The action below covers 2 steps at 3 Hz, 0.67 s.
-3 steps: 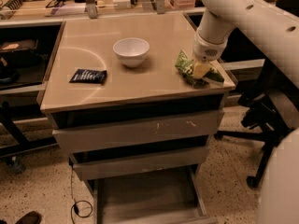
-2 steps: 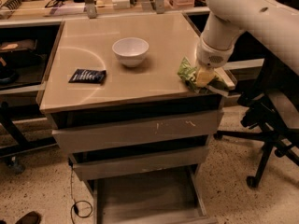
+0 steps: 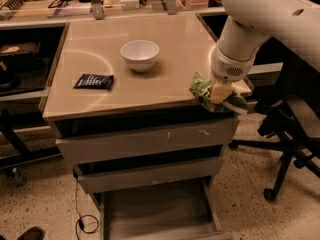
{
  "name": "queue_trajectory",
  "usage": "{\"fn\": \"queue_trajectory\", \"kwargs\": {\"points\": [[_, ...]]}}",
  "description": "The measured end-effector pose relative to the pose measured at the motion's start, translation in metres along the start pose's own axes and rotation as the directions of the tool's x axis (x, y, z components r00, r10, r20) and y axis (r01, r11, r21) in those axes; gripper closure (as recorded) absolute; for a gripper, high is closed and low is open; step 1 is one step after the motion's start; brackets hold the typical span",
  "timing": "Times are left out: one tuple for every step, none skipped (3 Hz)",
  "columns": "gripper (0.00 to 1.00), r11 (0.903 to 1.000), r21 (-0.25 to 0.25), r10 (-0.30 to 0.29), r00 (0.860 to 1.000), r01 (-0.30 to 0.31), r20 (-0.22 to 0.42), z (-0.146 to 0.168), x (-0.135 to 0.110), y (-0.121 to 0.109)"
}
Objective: Place green jalapeno chip bag into bottom drawer
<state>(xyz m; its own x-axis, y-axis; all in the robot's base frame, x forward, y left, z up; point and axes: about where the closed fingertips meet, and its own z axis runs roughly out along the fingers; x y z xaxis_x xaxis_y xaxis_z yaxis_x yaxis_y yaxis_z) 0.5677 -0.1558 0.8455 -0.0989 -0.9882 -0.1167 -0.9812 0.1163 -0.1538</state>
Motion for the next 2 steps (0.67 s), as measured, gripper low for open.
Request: {"fn": "queue_trajectory", "kwargs": {"points": [[1.00, 0.9990, -0.042, 0.012, 1.000, -0.012, 0.005, 0.009, 0.003, 0.022], [1.00, 0.9926, -0.100, 0.073, 0.997, -0.070, 0.024, 0.015, 0.004, 0.071]]}}
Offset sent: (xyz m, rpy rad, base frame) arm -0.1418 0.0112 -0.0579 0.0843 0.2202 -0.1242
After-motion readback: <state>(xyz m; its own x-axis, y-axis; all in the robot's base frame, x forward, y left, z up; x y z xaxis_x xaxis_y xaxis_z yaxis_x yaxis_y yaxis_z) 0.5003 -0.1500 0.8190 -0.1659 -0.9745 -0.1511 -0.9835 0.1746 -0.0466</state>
